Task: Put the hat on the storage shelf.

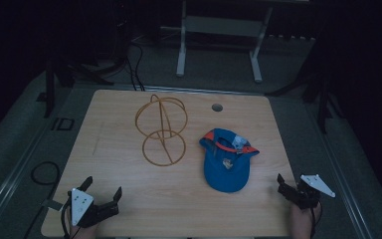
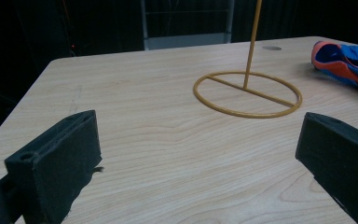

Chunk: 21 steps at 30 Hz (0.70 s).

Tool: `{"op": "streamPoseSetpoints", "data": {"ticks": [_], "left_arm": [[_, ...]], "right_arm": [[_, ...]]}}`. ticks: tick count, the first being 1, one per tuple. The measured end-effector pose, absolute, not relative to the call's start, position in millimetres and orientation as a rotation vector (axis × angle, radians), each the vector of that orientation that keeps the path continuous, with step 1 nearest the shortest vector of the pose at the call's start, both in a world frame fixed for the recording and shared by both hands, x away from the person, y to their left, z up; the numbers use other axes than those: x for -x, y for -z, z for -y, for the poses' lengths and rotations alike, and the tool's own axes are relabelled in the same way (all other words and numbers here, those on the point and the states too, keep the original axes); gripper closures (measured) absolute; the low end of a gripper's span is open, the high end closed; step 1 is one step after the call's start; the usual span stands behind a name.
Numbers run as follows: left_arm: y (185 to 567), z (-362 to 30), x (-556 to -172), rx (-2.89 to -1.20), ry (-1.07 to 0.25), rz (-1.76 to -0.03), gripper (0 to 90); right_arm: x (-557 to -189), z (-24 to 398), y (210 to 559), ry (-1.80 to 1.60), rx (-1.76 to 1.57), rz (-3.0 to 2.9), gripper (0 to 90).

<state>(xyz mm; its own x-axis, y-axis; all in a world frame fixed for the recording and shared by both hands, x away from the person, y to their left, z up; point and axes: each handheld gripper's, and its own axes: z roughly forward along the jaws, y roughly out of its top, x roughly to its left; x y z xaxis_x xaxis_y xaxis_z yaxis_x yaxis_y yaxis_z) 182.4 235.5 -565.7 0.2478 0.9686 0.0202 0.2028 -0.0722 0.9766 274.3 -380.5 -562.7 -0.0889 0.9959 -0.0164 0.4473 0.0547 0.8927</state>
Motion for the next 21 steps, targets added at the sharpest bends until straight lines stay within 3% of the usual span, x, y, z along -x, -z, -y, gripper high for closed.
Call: {"op": "streamPoseSetpoints", "data": {"ticks": [9,21], "left_arm": [[563.5,-236.1,-181.3,-1.485,-0.982,-1.142,0.3],[562.4,-229.5,-181.1,-1.476,-0.934,-1.112,0.3]], "right_arm": [[-273.5,381.1,562.8,-0.988,-1.490,-1.631,14.2],[-282.9,375.3,550.3,-1.003,-1.509,-1.761,15.0]]}}
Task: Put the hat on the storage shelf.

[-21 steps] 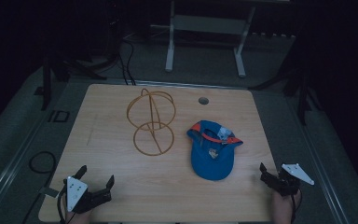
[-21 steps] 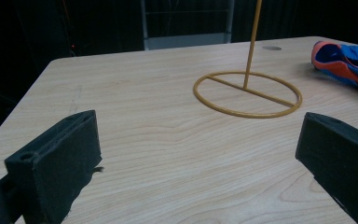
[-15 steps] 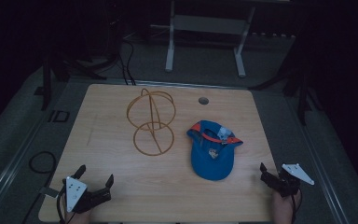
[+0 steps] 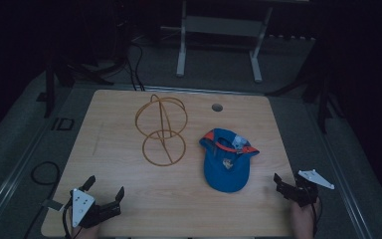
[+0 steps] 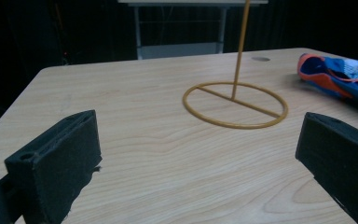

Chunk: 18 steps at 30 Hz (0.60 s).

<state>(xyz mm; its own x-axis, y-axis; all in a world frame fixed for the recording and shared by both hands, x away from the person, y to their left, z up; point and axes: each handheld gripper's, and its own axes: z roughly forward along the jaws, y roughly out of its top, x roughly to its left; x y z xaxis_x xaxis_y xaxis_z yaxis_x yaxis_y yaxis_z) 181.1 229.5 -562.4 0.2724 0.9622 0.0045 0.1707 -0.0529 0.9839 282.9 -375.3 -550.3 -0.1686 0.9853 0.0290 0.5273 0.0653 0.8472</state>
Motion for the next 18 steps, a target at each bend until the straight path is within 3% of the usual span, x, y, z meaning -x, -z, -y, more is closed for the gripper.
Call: {"op": "streamPoseSetpoints", "data": {"ticks": [4,18], "left_arm": [[562.4,-226.2,-181.2,-1.521,-0.941,-1.109,0.3],[560.9,-224.5,-183.4,-1.543,-0.778,-1.159,2.3]], "right_arm": [[-288.5,371.2,542.6,-1.038,-1.514,-1.809,15.1],[-320.7,333.3,504.5,-1.103,-1.334,-1.984,13.2]]}}
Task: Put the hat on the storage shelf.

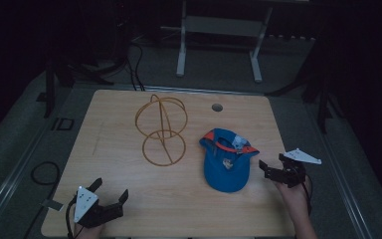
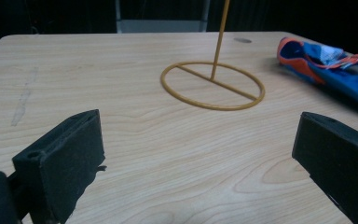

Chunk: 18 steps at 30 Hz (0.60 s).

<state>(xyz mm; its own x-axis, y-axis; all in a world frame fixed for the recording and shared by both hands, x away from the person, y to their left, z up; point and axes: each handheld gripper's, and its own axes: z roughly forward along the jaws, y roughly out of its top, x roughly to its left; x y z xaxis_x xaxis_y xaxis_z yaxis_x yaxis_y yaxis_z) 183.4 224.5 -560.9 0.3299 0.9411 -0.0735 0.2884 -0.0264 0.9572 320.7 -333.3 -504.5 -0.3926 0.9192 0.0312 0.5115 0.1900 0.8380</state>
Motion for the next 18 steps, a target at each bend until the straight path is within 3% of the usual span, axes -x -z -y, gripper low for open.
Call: {"op": "streamPoseSetpoints", "data": {"ticks": [18], "left_arm": [[552.7,-225.1,-179.3,-1.568,-0.731,-1.158,1.7]], "right_arm": [[-382.4,290.8,492.4,-1.129,-1.226,-2.026,13.7]]}}
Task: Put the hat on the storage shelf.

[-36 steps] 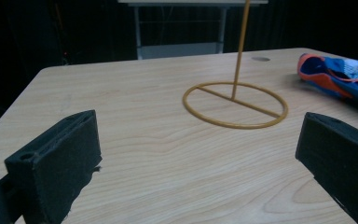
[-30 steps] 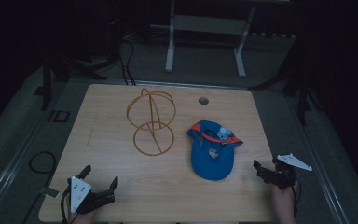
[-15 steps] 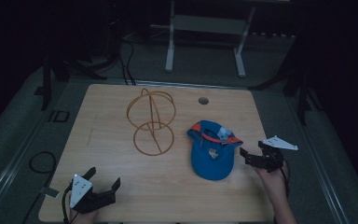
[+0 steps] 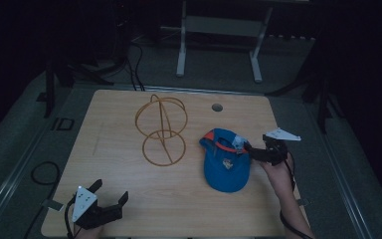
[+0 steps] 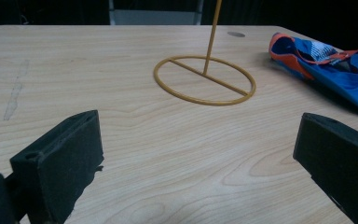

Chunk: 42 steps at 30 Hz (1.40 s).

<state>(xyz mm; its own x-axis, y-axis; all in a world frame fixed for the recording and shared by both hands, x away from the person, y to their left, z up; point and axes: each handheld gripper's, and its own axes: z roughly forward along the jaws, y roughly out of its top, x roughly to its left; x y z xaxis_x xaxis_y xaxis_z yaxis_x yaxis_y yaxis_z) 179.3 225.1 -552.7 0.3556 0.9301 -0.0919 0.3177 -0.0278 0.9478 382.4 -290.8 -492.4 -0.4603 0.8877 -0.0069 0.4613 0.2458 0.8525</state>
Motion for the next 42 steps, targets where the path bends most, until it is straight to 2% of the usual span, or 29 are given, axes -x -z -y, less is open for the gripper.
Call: {"op": "streamPoseSetpoints", "data": {"ticks": [5,10,14,17,26,30,32,39,42], "left_arm": [[552.9,-224.8,-179.2,-1.579,-0.740,-1.155,1.7],[551.9,-223.7,-177.9,-1.586,-0.744,-1.147,1.7],[551.9,-224.5,-178.3,-1.573,-0.730,-1.155,1.8],[551.9,-225.9,-178.3,-1.566,-0.728,-1.164,1.7],[553.4,-227.8,-179.8,-1.560,-0.727,-1.179,1.8],[554.8,-228.6,-181.2,-1.553,-0.718,-1.189,1.8],[554.5,-228.3,-180.8,-1.555,-0.718,-1.186,1.8],[554.3,-228.4,-181.6,-1.560,-0.718,-1.191,1.8],[554.6,-228.3,-181.7,-1.563,-0.718,-1.190,1.8]], "right_arm": [[-399.0,282.1,498.4,-1.098,-1.228,-2.058,14.4],[-414.0,278.1,507.4,-1.096,-1.241,-2.091,21.2],[-425.5,276.6,514.7,-1.063,-1.258,-2.119,30.1],[-432.6,273.3,520.2,-1.021,-1.269,-2.143,32.7],[-448.3,271.0,538.3,-0.963,-1.336,-2.182,34.7],[-449.3,268.8,545.3,-0.935,-1.339,-2.209,39.0],[-449.2,267.7,547.3,-0.918,-1.327,-2.224,45.0],[-449.3,264.2,551.5,-0.858,-1.281,-2.280,55.4],[-448.9,261.2,550.4,-0.848,-1.252,-2.302,65.9]]}}
